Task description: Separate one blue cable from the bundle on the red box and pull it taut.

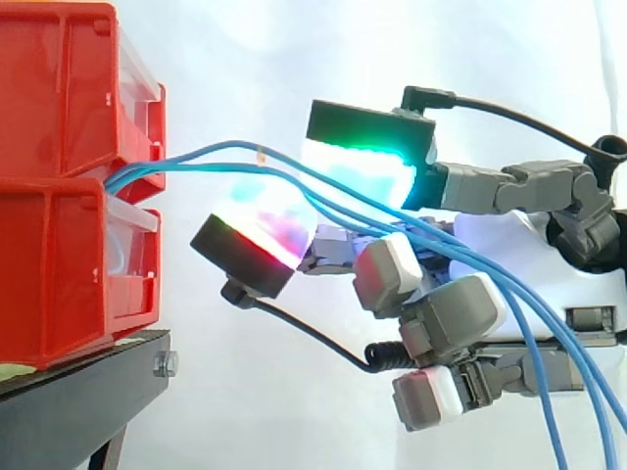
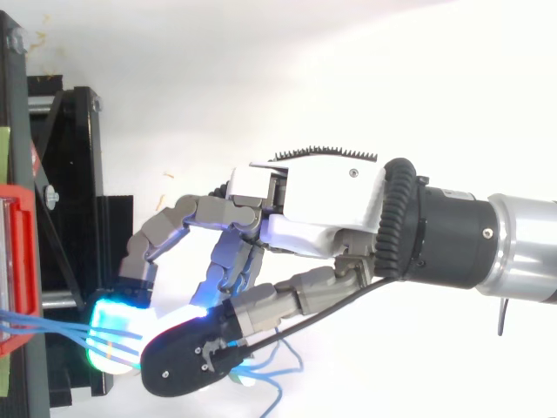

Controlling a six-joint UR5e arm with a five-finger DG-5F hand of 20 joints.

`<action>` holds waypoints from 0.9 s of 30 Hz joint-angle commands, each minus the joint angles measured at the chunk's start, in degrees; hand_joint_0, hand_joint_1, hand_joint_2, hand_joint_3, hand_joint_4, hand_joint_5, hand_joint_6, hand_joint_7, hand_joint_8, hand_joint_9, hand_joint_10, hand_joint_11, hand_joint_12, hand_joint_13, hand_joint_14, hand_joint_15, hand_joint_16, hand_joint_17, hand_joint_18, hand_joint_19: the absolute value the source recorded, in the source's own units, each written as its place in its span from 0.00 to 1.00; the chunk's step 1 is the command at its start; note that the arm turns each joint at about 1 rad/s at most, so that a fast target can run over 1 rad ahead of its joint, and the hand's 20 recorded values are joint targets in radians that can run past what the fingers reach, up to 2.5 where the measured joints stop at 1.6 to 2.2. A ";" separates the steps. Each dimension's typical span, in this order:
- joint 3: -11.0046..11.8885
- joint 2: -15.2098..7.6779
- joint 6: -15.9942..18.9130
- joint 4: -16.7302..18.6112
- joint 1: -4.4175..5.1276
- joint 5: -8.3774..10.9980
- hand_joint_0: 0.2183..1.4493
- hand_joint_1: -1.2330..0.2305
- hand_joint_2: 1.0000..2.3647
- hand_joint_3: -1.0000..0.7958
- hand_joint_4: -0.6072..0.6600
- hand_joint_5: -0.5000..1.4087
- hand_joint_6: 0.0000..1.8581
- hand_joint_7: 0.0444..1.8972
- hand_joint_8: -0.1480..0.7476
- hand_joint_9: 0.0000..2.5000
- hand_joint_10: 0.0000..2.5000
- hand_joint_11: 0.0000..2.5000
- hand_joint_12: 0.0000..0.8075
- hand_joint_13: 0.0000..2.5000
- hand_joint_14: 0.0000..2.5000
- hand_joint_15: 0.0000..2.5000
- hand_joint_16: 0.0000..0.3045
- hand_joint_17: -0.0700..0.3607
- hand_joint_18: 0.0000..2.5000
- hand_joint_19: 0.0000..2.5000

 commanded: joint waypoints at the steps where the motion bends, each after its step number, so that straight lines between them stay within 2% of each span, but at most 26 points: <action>1: 0.00 0.01 0.05 -0.12 -0.10 -0.03 0.28 0.44 0.01 0.41 0.53 0.23 0.50 0.39 0.57 0.52 0.01 0.23 0.62 0.58 0.01 0.32 0.24 0.55 0.46 0.29; 4: 0.00 0.01 0.05 -0.12 -0.10 -0.03 0.29 0.42 0.01 0.41 0.54 0.22 0.49 0.40 0.56 0.50 0.01 0.23 0.60 0.56 0.01 0.32 0.23 0.52 0.44 0.30; 6: 0.00 0.10 -0.13 -0.12 -0.19 -0.03 0.30 0.37 0.01 0.41 0.55 0.21 0.50 0.38 0.53 0.47 0.01 0.25 0.55 0.54 0.01 0.33 0.21 0.49 0.42 0.29; 7: 0.00 0.10 -0.13 -0.12 -0.19 -0.03 0.33 0.33 0.01 0.41 0.54 0.20 0.51 0.34 0.52 0.46 0.01 0.25 0.54 0.53 0.01 0.33 0.20 0.49 0.41 0.29; 10: 0.00 0.63 -0.30 -0.91 -0.28 -0.03 0.35 0.30 0.01 0.40 0.50 0.19 0.51 0.33 0.52 0.45 0.01 0.27 0.54 0.52 0.01 0.33 0.20 0.48 0.40 0.28; 13: 0.00 1.24 -0.48 -2.23 -0.45 -0.12 0.40 0.28 0.01 0.35 0.42 0.18 0.52 0.32 0.50 0.44 0.01 0.27 0.54 0.51 0.01 0.32 0.20 0.47 0.40 0.27; 15: 0.00 1.68 -0.83 -3.02 -0.72 -0.12 0.43 0.28 0.00 0.28 0.40 0.18 0.52 0.31 0.49 0.44 0.01 0.28 0.53 0.51 0.01 0.32 0.19 0.47 0.39 0.27; 17: 0.00 2.03 -1.09 -3.64 -0.89 -0.21 0.44 0.27 0.00 0.28 0.40 0.18 0.52 0.29 0.49 0.45 0.01 0.28 0.54 0.51 0.01 0.32 0.19 0.47 0.39 0.26; 18: 0.00 2.12 -1.18 -3.81 -0.89 -0.30 0.43 0.25 0.00 0.28 0.41 0.18 0.52 0.27 0.48 0.45 0.01 0.29 0.53 0.50 0.01 0.32 0.19 0.47 0.39 0.26; 22: 0.00 2.30 -1.53 -5.04 -1.07 -0.91 0.38 0.25 0.00 0.28 0.47 0.20 0.50 0.32 0.49 0.47 0.01 0.30 0.53 0.51 0.01 0.33 0.19 0.46 0.38 0.27; 26: 0.00 2.56 -1.71 -6.36 -1.42 -2.32 0.30 0.31 0.00 0.28 0.52 0.21 0.49 0.37 0.51 0.50 0.01 0.30 0.54 0.52 0.01 0.32 0.19 0.47 0.39 0.28; 27: 0.00 2.56 -1.71 -6.45 -1.51 -2.41 0.28 0.35 0.00 0.28 0.53 0.22 0.49 0.39 0.52 0.51 0.01 0.29 0.55 0.53 0.01 0.32 0.20 0.47 0.40 0.28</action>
